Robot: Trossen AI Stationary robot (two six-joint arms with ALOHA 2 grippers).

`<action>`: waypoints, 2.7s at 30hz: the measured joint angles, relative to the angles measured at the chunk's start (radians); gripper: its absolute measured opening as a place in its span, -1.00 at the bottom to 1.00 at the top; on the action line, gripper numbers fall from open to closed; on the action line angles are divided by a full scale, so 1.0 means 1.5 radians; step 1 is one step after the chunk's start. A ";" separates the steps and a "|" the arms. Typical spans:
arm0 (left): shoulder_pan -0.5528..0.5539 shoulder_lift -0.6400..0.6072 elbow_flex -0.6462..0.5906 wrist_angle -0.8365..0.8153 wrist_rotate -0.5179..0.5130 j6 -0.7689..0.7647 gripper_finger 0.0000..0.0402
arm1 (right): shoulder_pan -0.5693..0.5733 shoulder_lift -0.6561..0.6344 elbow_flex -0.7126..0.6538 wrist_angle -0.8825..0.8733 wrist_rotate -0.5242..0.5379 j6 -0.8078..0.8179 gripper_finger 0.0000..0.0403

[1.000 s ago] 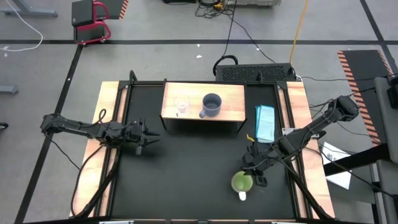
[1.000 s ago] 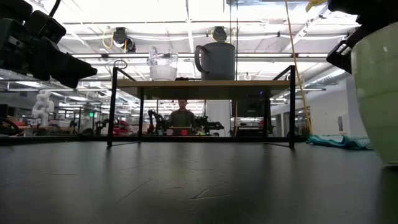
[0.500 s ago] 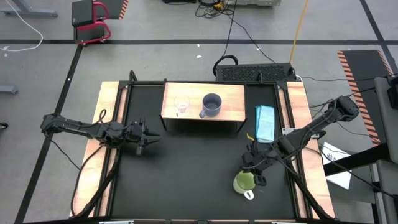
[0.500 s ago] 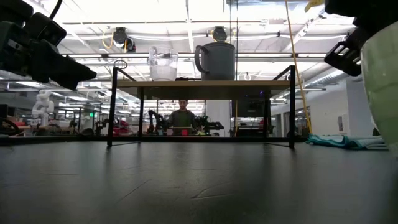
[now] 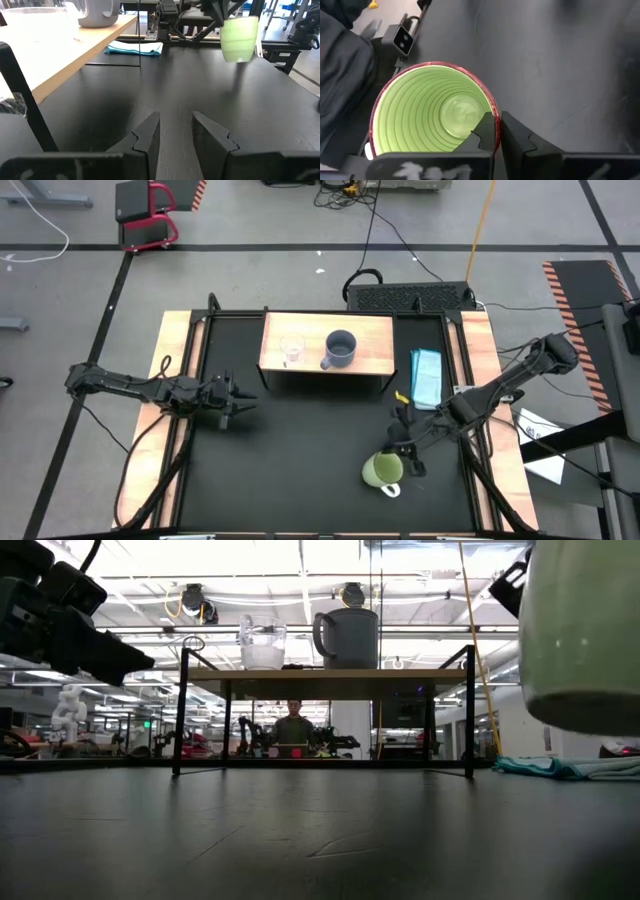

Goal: Stack small to large cups/mugs on shelf
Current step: Put the green mug on the shelf

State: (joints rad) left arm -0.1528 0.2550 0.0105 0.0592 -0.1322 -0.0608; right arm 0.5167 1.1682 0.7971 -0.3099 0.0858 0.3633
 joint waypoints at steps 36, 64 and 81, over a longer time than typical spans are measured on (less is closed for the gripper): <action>0.001 0.000 0.000 0.000 0.000 -0.003 -0.44 | 0.001 -0.480 -0.417 0.303 0.098 -0.037 -1.00; 0.000 0.000 0.000 0.009 0.000 0.003 -0.44 | 0.001 -0.500 -0.456 0.309 0.097 -0.040 -0.99; 0.000 0.000 0.000 0.008 0.000 0.010 -0.44 | -0.007 -0.499 -0.435 0.396 0.081 -0.142 -0.99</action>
State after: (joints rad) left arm -0.1524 0.2547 0.0109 0.0715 -0.1324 -0.0465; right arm 0.5058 0.4191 0.1442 0.2844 0.2067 0.1508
